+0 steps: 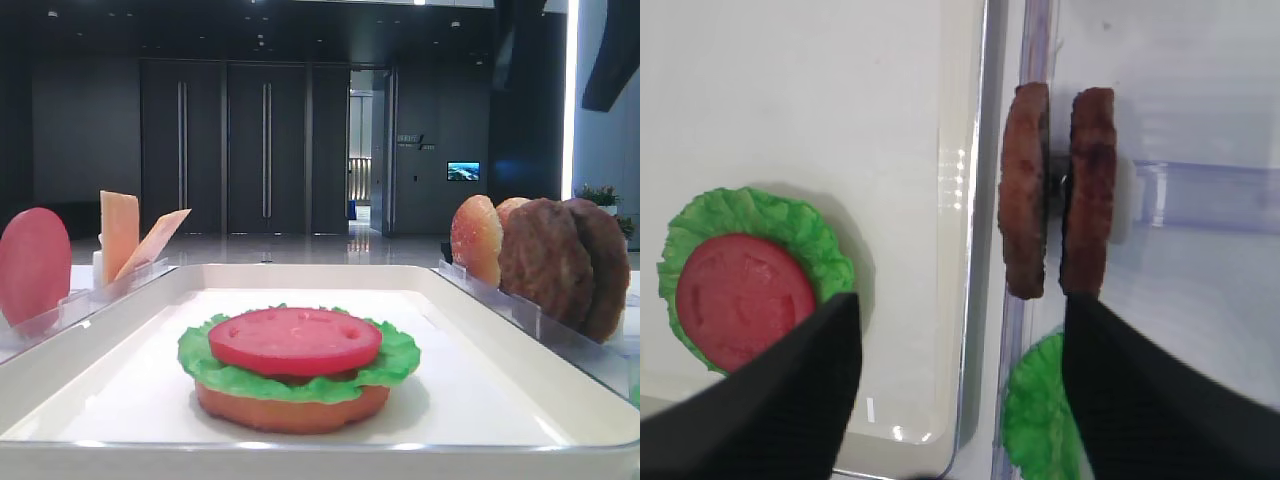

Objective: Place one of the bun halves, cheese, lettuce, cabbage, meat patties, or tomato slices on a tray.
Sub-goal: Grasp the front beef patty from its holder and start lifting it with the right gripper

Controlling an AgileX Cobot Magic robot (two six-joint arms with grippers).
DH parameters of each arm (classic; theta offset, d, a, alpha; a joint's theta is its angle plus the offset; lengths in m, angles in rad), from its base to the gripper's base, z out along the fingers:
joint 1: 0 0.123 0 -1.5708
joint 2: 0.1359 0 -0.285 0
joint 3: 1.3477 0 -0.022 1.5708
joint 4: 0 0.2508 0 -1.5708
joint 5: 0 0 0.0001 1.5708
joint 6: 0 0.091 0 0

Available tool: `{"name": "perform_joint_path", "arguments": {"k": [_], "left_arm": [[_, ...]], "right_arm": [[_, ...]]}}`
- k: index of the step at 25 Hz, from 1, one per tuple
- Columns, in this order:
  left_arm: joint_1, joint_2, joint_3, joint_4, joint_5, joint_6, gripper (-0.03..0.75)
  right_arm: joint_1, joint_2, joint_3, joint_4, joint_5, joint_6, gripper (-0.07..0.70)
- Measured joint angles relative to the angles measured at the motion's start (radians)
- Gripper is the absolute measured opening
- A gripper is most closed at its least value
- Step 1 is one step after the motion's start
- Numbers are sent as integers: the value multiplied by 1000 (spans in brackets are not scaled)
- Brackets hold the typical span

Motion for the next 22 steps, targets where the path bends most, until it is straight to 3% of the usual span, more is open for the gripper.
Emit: {"name": "perform_joint_path", "arguments": {"k": [10,22], "left_arm": [[0,0,0,0,0,0,345],[0,0,0,6,0,1,345]], "right_arm": [[71,93,-86,-1,-2,14,422],[75,124,-90,-90,-4,20,423]]}}
